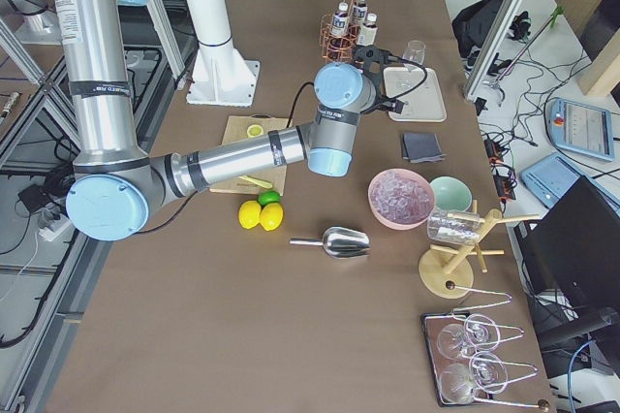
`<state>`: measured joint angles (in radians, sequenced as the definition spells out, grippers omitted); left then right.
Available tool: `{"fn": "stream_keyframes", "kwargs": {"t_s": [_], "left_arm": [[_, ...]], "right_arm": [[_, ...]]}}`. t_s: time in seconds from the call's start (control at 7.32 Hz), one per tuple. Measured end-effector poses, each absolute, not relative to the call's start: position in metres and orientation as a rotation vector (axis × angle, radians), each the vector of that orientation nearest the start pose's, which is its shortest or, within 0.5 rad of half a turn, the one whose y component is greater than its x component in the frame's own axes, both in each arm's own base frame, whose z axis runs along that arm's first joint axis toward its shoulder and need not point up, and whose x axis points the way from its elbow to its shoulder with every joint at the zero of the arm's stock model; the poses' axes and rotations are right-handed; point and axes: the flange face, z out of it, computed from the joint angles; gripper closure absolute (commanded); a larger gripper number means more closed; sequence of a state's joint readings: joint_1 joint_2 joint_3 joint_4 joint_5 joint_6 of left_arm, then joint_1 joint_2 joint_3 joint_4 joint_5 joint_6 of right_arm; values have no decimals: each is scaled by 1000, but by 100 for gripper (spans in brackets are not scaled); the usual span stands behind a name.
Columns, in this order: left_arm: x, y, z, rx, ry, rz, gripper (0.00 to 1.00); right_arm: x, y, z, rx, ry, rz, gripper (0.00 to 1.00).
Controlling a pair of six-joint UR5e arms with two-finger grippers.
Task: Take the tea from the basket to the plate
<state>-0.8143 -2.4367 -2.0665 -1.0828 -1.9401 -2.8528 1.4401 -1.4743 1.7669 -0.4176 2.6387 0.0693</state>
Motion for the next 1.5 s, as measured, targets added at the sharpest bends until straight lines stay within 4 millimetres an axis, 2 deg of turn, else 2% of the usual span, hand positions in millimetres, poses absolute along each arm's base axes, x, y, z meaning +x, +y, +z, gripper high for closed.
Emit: {"fn": "stream_keyframes", "kwargs": {"t_s": [0.27, 0.55, 0.68, 0.96, 1.23, 1.37, 1.5], "left_arm": [[337, -440, -5, -630, 879, -1762, 100], [371, -428, -33, -628, 879, -1754, 100], [386, -422, -39, -622, 872, -1748, 100], [411, -411, -38, -581, 869, -1737, 100], [433, -414, -31, -538, 868, -1740, 100], [440, -418, -30, -523, 881, -1743, 100], [442, -419, -29, -517, 889, -1744, 100]], "right_arm": [[-35, -459, 366, 1353, -997, -937, 0], [-48, -454, 358, 1402, -998, -964, 0], [-53, -453, 356, 1413, -1007, -954, 0], [-72, -456, 357, 1457, -979, -941, 0], [-100, -470, 371, 1490, -907, -939, 0], [-115, -473, 369, 1489, -917, -943, 0], [-129, -475, 359, 1461, -981, -910, 0]]}}
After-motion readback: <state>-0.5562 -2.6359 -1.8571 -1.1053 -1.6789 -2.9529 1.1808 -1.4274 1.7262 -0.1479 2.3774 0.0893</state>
